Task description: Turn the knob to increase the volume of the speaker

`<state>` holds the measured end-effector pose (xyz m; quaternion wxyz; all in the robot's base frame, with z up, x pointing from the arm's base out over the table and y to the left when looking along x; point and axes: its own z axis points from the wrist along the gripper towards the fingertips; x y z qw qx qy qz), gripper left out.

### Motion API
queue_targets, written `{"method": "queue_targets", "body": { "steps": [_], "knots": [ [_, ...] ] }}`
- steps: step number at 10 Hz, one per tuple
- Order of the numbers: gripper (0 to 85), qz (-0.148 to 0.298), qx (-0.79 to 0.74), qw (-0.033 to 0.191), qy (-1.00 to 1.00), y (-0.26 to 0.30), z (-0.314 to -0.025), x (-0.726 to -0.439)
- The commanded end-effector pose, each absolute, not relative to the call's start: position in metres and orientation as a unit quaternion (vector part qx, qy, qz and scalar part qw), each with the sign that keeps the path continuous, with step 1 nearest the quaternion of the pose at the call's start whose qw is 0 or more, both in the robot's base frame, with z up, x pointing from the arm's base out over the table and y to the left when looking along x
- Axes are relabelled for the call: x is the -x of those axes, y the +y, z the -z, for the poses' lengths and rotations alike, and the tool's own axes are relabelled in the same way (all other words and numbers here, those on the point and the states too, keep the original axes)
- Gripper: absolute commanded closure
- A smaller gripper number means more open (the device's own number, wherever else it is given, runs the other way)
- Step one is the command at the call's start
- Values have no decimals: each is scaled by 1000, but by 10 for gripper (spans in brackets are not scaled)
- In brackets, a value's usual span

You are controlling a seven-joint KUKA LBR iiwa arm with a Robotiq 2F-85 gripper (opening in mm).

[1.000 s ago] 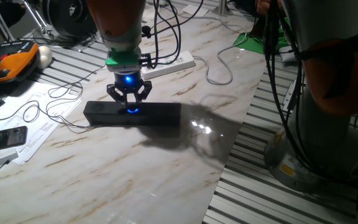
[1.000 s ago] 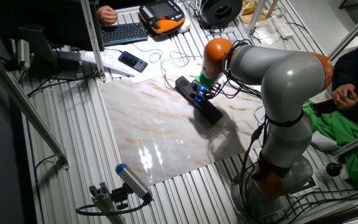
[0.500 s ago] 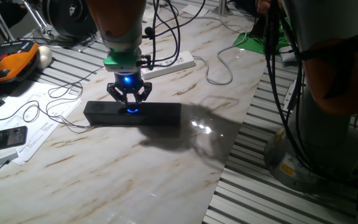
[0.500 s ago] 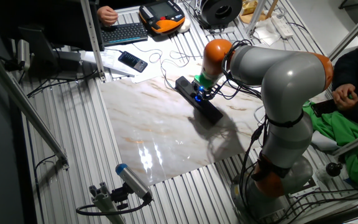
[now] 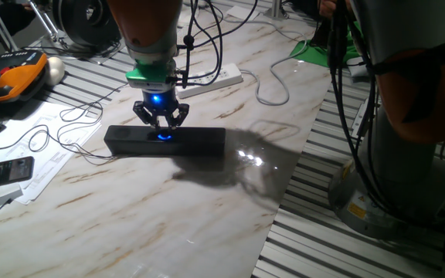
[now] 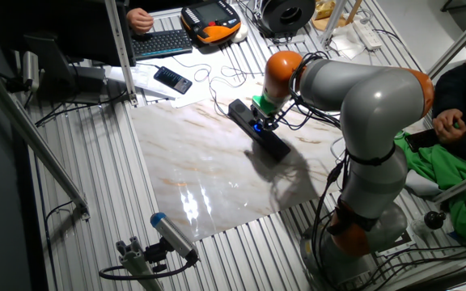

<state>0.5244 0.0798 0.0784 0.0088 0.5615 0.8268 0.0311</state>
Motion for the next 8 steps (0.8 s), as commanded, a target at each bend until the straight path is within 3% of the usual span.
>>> {"method": "queue_targets", "body": {
  "steps": [1,6,7,8],
  "knots": [
    [680,-31,-564,9,825,80,-78,-524],
    [680,-32,-573,8,819,80,-79,-524],
    [510,-31,-572,7,820,80,-79,-525],
    [510,-30,-572,8,820,80,-79,-525]
  ]
}}
